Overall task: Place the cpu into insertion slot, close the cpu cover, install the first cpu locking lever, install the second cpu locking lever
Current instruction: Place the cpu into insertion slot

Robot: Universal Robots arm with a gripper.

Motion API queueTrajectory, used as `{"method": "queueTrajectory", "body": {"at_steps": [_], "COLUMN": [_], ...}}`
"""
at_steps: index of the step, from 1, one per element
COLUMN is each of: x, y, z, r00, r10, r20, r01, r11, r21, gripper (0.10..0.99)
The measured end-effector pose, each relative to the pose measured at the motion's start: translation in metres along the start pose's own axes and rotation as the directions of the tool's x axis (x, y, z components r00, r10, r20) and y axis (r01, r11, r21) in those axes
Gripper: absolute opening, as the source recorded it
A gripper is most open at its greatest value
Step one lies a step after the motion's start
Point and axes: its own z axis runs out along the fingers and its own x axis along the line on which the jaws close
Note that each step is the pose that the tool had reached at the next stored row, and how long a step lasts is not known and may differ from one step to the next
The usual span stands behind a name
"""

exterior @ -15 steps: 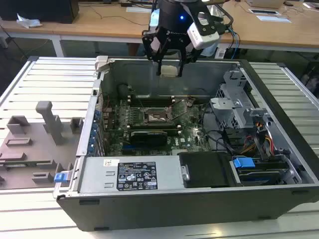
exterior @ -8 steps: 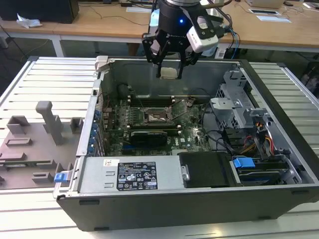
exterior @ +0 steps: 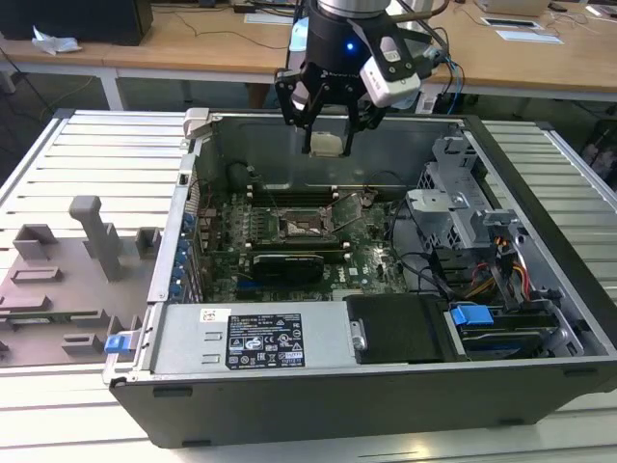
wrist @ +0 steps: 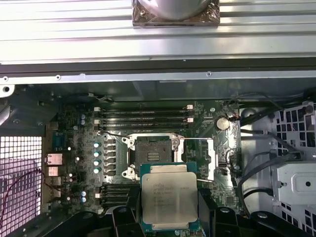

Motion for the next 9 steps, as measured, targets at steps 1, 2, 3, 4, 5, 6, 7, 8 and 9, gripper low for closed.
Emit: {"method": "queueTrajectory", "body": {"at_steps": [1, 2, 3, 4, 5, 6, 7, 8, 9], "x": [0.0000, 0.0000, 0.0000, 0.0000, 0.0000, -0.0001, -0.0001, -0.0001, -0.0001], "y": [-0.0001, -0.0001, -0.0002, -0.0002, -0.0003, -0.0003, -0.0004, -0.0005, -0.0005], "z": [0.0006, 0.0012, 0.0017, 0.0020, 0.0028, 0.0035, 0.0041, 0.0052, 0.0058], "r00": [1.0000, 1.0000, 1.0000, 1.0000, 1.0000, 1.0000, 1.0000, 1.0000, 1.0000], "r10": [0.000, 0.000, 0.000, 0.000, 0.000, 0.000, 0.000, 0.000, 0.000], "r20": [0.0000, 0.0000, 0.0000, 0.0000, 0.0000, 0.0000, 0.0000, 0.0000, 0.0000], "r01": [0.000, 0.000, 0.000, 0.000, 0.000, 0.000, 0.000, 0.000, 0.000], "r11": [1.0000, 1.0000, 1.0000, 1.0000, 1.0000, 1.0000, 1.0000, 1.0000, 1.0000], "r21": [0.000, 0.000, 0.000, 0.000, 0.000, 0.000, 0.000, 0.000, 0.000], "gripper": [0.545, 0.545, 0.545, 0.545, 0.545, 0.545, 0.545, 0.545, 0.545]}}
